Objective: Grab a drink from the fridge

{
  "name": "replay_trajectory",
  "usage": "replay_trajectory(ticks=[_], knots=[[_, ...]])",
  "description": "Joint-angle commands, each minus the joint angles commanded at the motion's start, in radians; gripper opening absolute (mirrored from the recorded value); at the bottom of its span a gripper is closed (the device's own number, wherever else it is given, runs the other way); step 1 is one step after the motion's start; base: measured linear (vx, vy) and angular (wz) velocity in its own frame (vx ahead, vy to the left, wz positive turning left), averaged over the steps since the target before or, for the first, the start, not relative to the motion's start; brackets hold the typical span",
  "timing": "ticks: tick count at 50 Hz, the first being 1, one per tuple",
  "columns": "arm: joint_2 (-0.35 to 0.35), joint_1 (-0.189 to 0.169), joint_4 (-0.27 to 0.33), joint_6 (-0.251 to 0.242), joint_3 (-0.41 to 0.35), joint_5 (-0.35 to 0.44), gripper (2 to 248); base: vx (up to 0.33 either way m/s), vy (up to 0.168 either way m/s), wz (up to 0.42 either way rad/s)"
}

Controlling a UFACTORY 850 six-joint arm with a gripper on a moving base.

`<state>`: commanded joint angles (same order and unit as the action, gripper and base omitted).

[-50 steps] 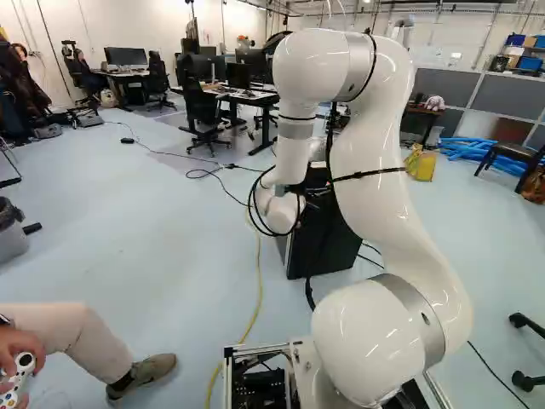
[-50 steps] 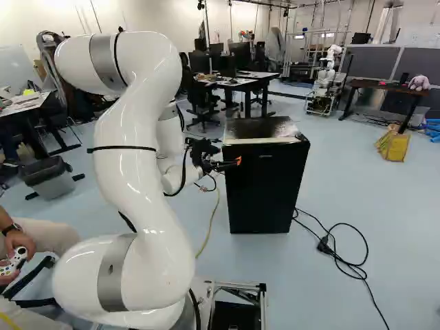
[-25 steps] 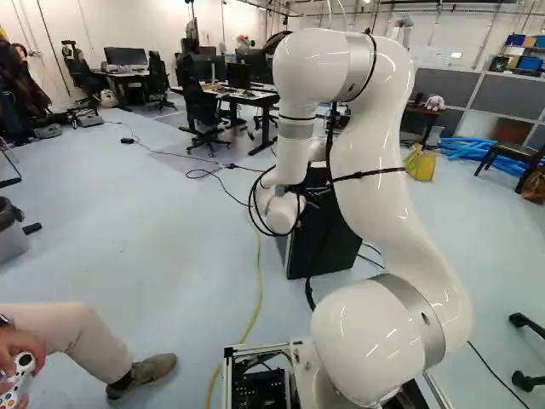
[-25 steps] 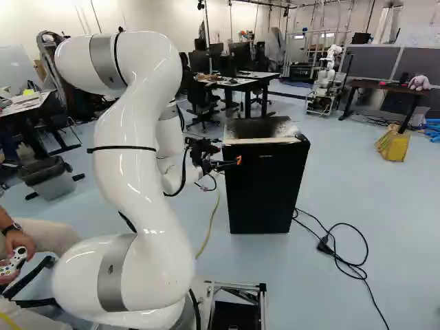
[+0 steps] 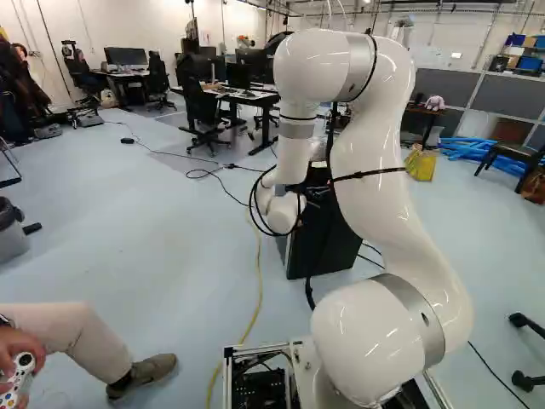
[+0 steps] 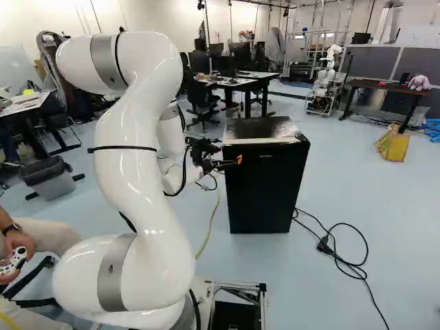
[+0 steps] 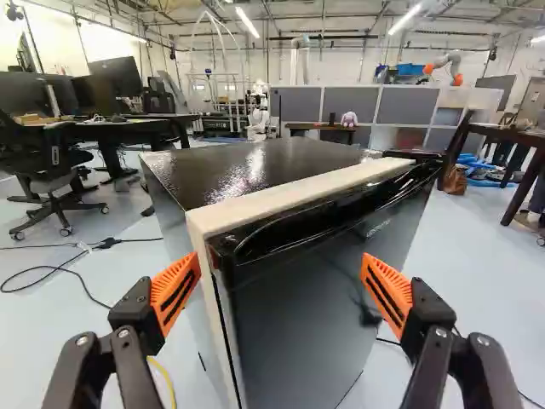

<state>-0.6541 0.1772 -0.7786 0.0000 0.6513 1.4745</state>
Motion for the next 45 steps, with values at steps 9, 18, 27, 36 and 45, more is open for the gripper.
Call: replay_trajectory(ticks=[9,18,27,36,45], knots=[[-0.001,-0.004,0.0,0.0,0.001,0.006,247,0.0,0.0,0.0],[-0.002,-0.008,0.0,0.0,0.003,0.008,247,0.0,0.0,0.0],[-0.003,-0.016,0.0,0.0,0.005,0.008,247,0.0,0.0,0.0],[-0.003,-0.025,0.0,0.0,0.005,0.008,247,0.0,0.0,0.0],[0.0,-0.035,0.0,0.0,0.0,0.008,247,0.0,0.0,0.0]])
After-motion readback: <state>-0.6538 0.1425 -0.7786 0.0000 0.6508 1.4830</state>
